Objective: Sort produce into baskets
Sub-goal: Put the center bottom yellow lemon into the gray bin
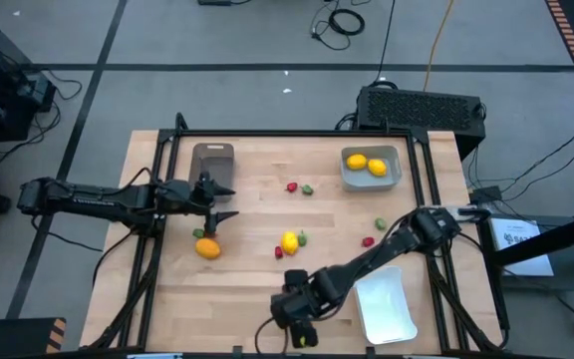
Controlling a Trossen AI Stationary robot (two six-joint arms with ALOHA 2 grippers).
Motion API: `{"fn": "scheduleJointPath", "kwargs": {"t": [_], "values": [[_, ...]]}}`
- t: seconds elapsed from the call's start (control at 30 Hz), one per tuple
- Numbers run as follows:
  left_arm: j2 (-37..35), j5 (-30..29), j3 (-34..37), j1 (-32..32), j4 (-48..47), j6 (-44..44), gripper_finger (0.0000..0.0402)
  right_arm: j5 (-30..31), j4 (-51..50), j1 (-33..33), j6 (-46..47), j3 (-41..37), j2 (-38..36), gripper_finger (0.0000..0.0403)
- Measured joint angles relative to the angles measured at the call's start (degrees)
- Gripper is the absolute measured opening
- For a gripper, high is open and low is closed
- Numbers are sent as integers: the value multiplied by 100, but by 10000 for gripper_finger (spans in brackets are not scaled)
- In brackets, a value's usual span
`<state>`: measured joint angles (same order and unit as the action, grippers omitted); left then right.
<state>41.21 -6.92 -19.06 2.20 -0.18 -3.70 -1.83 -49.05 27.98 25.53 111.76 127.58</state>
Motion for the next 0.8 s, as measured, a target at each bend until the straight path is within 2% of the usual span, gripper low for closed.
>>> {"fn": "scheduleJointPath", "kwargs": {"t": [0.33,0.8], "values": [[2,-4,-1,-90,242,101,309,44,-353,5,691,106,143,290],[2,-2,-1,-90,274,107,309,381,-565,233,849,51,194,290]]}}
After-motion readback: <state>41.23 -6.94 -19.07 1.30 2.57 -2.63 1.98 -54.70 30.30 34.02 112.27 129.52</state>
